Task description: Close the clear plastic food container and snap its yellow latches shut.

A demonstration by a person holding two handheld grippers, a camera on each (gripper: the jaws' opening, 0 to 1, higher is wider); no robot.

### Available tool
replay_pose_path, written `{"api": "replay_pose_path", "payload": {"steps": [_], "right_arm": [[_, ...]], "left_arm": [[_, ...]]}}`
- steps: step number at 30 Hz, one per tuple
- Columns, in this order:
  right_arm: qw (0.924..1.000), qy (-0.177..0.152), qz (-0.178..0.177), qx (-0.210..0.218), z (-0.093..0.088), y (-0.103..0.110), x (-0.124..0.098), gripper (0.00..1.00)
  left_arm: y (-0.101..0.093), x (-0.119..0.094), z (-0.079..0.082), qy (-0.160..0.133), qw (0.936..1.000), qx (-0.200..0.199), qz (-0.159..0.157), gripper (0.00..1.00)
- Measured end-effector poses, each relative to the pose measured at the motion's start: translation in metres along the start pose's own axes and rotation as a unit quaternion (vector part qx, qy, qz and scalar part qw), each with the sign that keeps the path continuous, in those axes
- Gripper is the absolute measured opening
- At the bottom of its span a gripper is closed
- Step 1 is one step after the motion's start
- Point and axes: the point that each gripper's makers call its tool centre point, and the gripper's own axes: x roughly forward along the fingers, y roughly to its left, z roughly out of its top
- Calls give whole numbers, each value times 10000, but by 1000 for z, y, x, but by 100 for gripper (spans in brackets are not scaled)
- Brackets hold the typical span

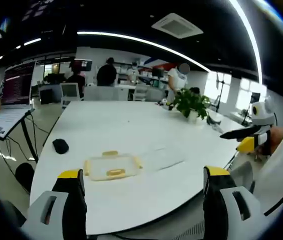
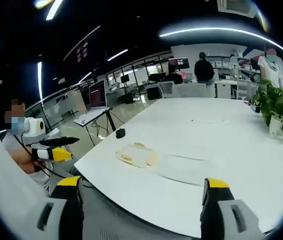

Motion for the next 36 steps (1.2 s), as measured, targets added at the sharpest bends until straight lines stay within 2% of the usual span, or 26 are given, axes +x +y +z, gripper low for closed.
{"api": "replay_pose_path", "payload": {"steps": [4,20,28,36], "right_arm": [[10000,51,-16,-18,-2,-1,0,96],[9999,-115,-32,-41,7,-3,3,99],[10000,-67,-14,-71,6,-1,5,99],[10000,-32,-40,-69,2,-3,5,99]], "left_arm": [[-3,1,-2,64,9999,88,-36,97],[4,5,-7,90,9999,84,-98,98],[7,6,-7,30,9999,26,-96,97],[6,6,-10,122,9998,93,-115,97]]}}
